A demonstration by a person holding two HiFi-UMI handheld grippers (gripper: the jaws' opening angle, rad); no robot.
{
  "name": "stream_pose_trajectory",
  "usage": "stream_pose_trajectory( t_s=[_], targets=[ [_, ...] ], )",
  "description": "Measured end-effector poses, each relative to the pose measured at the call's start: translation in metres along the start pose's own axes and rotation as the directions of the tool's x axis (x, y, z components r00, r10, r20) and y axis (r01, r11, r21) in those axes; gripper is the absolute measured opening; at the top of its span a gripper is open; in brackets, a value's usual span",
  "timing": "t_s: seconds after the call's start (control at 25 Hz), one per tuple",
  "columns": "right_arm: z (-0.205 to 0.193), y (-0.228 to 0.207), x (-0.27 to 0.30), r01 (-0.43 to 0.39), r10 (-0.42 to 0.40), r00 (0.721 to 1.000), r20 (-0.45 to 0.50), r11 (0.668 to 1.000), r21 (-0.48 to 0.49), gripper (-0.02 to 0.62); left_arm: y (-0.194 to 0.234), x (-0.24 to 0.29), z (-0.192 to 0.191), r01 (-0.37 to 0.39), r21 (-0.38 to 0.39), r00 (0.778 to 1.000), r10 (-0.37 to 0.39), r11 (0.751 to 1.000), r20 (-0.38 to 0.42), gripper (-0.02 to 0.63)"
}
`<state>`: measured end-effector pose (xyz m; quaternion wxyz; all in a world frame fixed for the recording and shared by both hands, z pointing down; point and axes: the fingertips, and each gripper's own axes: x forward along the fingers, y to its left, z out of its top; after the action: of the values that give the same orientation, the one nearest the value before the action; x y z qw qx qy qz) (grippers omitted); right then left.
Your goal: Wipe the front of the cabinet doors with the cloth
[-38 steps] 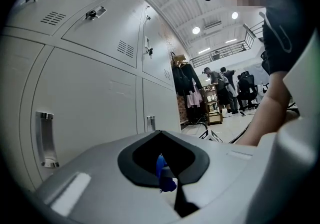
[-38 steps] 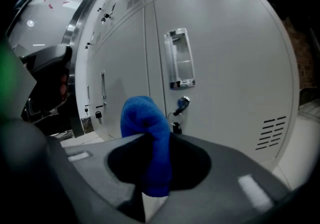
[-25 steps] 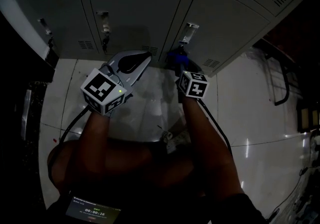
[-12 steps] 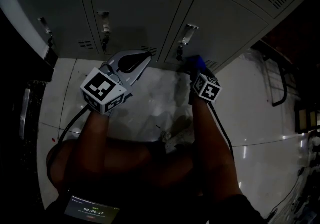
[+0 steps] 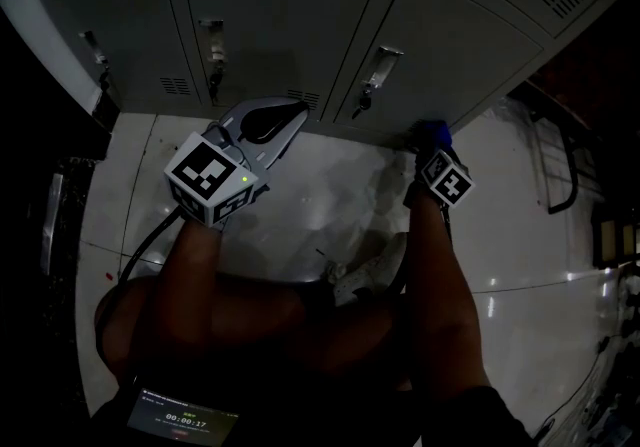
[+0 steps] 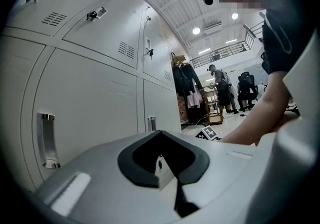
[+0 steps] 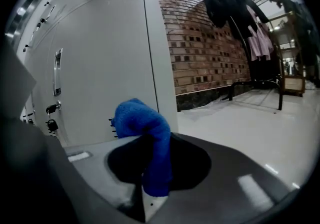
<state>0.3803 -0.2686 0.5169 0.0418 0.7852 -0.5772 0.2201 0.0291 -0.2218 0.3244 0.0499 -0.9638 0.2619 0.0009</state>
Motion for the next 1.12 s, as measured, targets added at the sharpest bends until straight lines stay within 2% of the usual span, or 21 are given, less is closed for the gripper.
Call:
stream_pose_trajectory(
  t_s=[0.4, 0.56, 0.72, 0.88, 1.0, 1.12],
  targets=[
    [0.01, -0.006, -0.006, 0.055, -0.053, 0.998, 0.026, 0.995, -0.086, 0.08, 0.002, 0.0, -0.001, -0.001, 0.001, 1.0, 0.001, 1.0, 0.002, 0.005],
    [0.018, 0.012, -0.029, 0.024, -0.023, 0.999, 0.023, 0.998, -0.051, 0.08, 0.006, -0.003, 0.0, -0.004, 0.003, 1.0, 0.004, 1.0, 0.009, 0.005],
    [0.055, 0.052, -0.059, -0.087, 0.097, 0.992, 0.086, 0.989, -0.122, 0.08, 0.003, -0.009, 0.013, -0.001, -0.006, 1.0, 0.001, 1.0, 0.025, 0.005],
    [0.082, 0.105, -0.098, -0.197, 0.235, 0.965, 0.118, 0.944, -0.266, 0.08, 0.001, -0.013, 0.016, 0.003, 0.0, 1.0, -0.003, 1.0, 0.026, 0.005],
    [0.095, 0.147, -0.129, -0.307, 0.359, 0.925, 0.125, 0.899, -0.311, 0.08, 0.001, -0.015, 0.014, -0.005, -0.002, 1.0, 0.005, 1.0, 0.022, 0.006],
    [0.106, 0.19, -0.157, -0.42, 0.494, 0.86, 0.124, 0.825, -0.378, 0.08, 0.001, -0.016, 0.01, -0.01, -0.004, 1.0, 0.01, 1.0, 0.015, 0.005]
  ],
)
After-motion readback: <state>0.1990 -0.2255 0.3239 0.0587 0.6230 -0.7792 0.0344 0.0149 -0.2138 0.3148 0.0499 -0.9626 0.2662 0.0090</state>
